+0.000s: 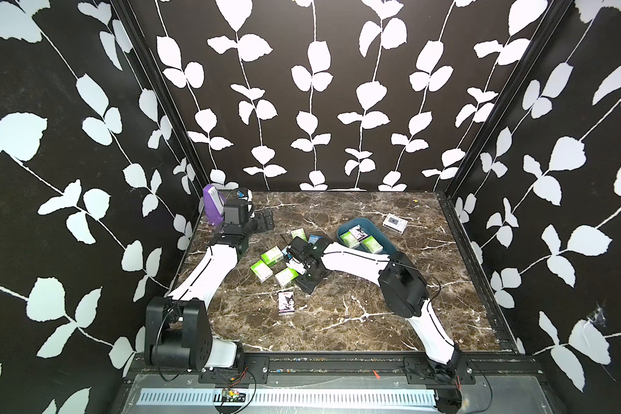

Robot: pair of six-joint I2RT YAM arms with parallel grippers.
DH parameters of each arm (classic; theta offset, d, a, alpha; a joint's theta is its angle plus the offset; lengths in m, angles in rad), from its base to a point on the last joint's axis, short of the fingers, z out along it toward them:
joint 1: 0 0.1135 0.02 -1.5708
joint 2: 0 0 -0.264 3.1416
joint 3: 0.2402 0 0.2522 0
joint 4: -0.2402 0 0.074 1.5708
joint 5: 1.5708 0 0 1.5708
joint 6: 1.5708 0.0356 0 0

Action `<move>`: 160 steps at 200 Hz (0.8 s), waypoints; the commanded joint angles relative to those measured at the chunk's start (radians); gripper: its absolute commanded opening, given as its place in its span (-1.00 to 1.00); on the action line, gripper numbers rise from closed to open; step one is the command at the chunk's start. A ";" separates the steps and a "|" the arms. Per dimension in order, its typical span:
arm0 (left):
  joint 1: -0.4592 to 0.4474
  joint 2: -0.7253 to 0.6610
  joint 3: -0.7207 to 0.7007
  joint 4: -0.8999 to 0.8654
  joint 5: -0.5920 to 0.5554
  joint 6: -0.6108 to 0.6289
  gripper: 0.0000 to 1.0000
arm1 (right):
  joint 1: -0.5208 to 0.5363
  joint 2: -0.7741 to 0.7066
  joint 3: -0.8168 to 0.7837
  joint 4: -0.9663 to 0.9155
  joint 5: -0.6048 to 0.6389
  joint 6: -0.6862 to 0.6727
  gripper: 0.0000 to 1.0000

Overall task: Put the pocket tissues into the storage box
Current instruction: Pick up the pocket tissues from the center of the board.

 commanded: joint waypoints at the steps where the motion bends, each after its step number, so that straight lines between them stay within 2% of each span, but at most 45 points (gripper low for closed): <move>1: 0.006 -0.028 0.005 -0.005 0.005 0.007 0.98 | -0.003 0.003 0.037 -0.004 0.020 -0.010 0.26; 15: 0.006 -0.028 0.005 -0.008 0.006 0.007 0.98 | -0.003 0.011 0.049 -0.002 0.015 -0.011 0.15; 41: 0.006 -0.034 0.003 -0.012 0.000 0.012 0.98 | -0.003 0.021 0.065 -0.008 0.016 -0.014 -0.17; 66: 0.006 -0.039 -0.001 -0.014 -0.003 0.013 0.98 | -0.005 -0.002 0.044 0.015 0.018 -0.017 -0.33; 117: 0.006 -0.047 0.015 -0.026 0.001 0.005 0.98 | -0.063 -0.132 -0.076 0.151 -0.076 0.007 -0.38; 160: 0.006 -0.032 0.032 -0.009 0.023 -0.033 0.98 | -0.197 -0.295 -0.221 0.271 -0.111 0.040 -0.38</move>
